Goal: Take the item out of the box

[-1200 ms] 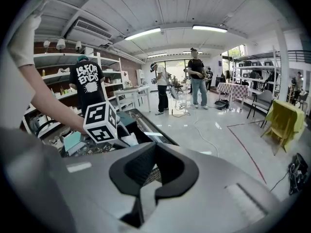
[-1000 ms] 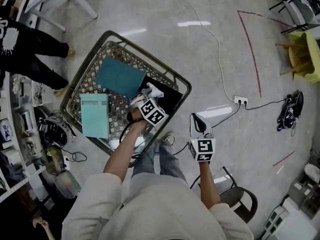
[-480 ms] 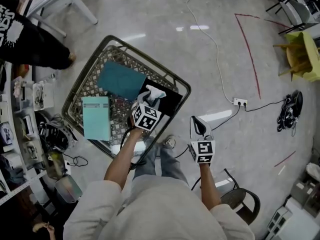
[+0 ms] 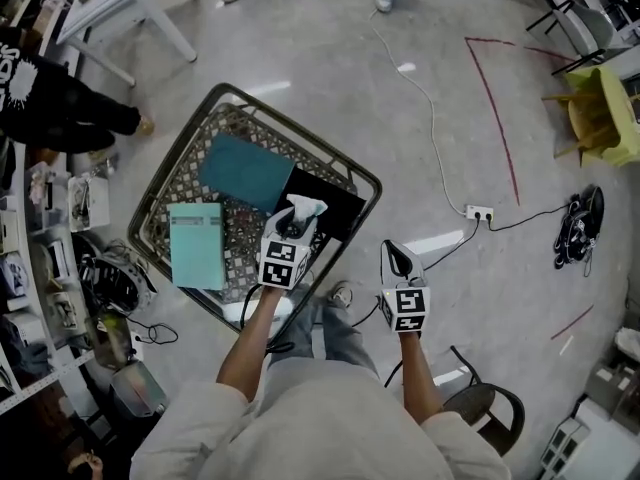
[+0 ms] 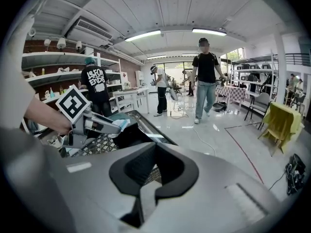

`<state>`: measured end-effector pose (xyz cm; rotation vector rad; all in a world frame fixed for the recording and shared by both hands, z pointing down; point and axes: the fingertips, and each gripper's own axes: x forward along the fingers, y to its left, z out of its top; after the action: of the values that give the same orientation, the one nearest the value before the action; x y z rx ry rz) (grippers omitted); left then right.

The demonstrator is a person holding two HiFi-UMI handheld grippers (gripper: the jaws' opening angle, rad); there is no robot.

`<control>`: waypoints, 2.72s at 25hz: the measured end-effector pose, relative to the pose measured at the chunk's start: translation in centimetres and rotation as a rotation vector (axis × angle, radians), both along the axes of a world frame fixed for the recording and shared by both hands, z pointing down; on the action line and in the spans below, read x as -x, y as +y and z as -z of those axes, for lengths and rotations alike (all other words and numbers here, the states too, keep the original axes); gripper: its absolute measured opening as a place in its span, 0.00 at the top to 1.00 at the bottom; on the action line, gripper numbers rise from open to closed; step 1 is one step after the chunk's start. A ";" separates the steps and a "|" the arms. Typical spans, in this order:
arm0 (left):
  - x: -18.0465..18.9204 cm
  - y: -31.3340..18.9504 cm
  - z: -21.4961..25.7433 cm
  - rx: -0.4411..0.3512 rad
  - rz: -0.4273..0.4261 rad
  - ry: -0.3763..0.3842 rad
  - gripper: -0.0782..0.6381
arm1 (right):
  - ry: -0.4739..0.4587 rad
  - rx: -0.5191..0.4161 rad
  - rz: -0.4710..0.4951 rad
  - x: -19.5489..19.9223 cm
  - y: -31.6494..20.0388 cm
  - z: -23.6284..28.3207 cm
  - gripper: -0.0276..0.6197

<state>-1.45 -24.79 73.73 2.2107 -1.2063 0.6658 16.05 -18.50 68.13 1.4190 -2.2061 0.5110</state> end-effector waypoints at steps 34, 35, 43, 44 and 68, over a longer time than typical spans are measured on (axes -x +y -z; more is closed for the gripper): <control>0.8 -0.1 19.9 -0.400 -0.003 0.104 0.63 | 0.002 -0.359 -0.090 -2.4 -2.8 15.7 0.96; 0.7 -0.2 20.5 -0.412 -0.006 0.105 0.63 | 0.004 -0.368 -0.092 -2.6 -2.8 16.3 0.96; -0.1 -1.0 24.9 -0.496 -0.015 0.115 0.63 | 0.012 -0.459 -0.108 -3.7 -3.4 20.5 0.96; -0.2 -0.9 25.4 -0.503 -0.016 0.116 0.63 | 0.012 -0.466 -0.109 -3.8 -3.2 21.0 0.96; -0.9 -0.2 29.4 -0.578 -0.030 0.128 0.63 | 0.029 -0.543 -0.124 -4.4 -2.2 24.6 0.96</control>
<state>-0.60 -24.99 44.36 2.6892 -1.4311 0.1863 20.46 -20.68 43.53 1.8209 -2.3460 -0.0877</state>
